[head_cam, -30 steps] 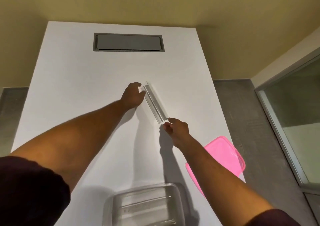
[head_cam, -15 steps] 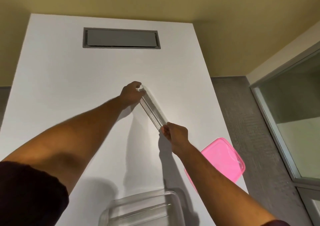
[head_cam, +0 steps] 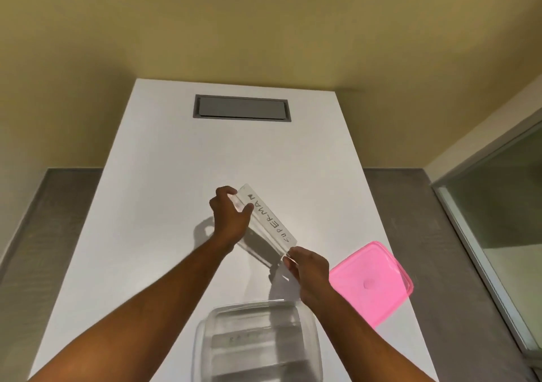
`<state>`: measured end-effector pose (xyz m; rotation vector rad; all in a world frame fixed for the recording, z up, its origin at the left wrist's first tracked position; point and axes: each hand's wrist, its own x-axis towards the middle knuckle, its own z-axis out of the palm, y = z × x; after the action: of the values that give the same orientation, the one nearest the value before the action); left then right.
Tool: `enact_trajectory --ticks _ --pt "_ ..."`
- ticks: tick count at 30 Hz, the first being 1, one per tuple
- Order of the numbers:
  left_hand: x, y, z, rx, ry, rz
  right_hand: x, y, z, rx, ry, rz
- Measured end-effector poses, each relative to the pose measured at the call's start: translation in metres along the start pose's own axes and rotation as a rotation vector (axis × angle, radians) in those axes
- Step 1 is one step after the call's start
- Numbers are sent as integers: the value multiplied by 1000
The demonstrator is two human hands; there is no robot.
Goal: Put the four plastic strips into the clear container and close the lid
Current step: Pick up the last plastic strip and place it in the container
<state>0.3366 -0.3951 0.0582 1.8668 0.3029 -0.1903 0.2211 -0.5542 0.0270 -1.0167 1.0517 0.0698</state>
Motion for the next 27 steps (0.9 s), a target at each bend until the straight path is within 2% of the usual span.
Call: enact_trajectory --ticks 6,10,16,20,24,27 --pt "-83 -13 -32 -317 -39 -68 -63 47 -15 -13 -47 -13" --pt "-125 -21 -49 -375 -88 -56 -96 70 -25 28 -106 -4" --pt "-173 -44 -51 -199 -354 -72 -125 90 -22 65 -134 -41" --pt "-186 -45 -53 -153 -345 -66 -132 91 -24 47 -206 -43" --pt "-180 -40 -65 121 -367 47 -135 76 -31 -275 -279 -156" --pt "-176 -43 -76 334 -402 157 -135 58 -34 -621 -181 -435"
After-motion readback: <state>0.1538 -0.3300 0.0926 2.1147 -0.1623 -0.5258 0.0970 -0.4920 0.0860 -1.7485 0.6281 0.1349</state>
